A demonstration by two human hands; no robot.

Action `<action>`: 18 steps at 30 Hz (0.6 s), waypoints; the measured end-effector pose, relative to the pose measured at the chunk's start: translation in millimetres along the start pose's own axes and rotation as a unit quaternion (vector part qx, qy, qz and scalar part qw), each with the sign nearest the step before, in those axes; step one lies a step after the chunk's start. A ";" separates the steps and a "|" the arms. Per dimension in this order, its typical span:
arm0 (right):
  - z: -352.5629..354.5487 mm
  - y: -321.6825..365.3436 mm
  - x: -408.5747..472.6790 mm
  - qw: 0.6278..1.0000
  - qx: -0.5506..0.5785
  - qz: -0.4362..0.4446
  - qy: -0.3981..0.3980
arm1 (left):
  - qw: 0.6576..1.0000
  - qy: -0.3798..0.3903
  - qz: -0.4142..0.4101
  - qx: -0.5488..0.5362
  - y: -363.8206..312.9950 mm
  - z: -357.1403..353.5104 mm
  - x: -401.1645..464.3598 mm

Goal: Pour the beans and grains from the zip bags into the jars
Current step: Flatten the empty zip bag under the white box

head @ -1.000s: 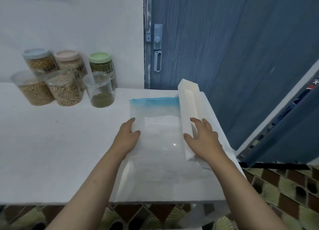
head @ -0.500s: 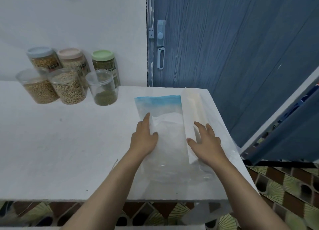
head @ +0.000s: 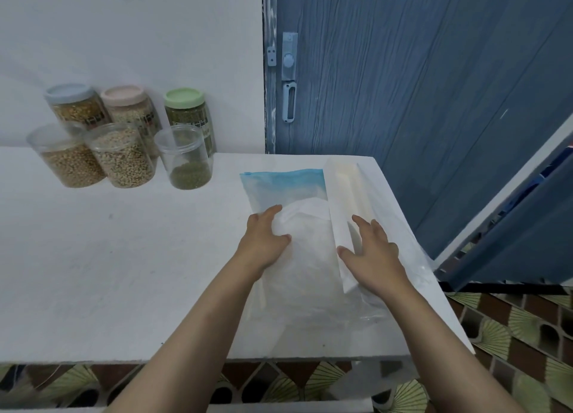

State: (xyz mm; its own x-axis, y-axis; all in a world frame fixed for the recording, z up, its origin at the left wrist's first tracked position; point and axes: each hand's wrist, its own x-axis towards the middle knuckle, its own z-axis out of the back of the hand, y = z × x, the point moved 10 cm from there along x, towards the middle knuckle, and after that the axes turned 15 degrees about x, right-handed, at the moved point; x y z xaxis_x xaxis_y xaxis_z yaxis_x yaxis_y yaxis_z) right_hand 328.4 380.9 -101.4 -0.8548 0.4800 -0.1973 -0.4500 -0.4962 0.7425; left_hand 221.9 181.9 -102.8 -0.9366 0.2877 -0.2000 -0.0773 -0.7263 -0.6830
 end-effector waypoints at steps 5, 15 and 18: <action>0.5 4.9 -4.5 1.000 -0.010 0.007 -0.010 | 0.999 -0.013 -0.030 -0.009 -3.4 2.2 0.3; 10.4 56.6 -8.1 0.996 -0.048 0.066 -0.041 | 0.999 -0.051 -0.006 -0.012 64.0 58.7 7.4; 19.3 68.1 -1.7 0.989 -0.115 0.074 -0.065 | 0.998 -0.055 0.000 -0.028 90.1 80.7 10.4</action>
State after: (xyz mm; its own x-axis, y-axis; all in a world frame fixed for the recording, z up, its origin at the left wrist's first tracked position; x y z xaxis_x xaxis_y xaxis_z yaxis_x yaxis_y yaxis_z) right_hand 304.2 360.3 -38.1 -0.8818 0.4716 -0.0027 -0.3824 -0.7117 0.5892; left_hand 177.5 69.1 -109.8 -0.9685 0.2157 -0.1243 -0.0608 -0.6892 -0.7220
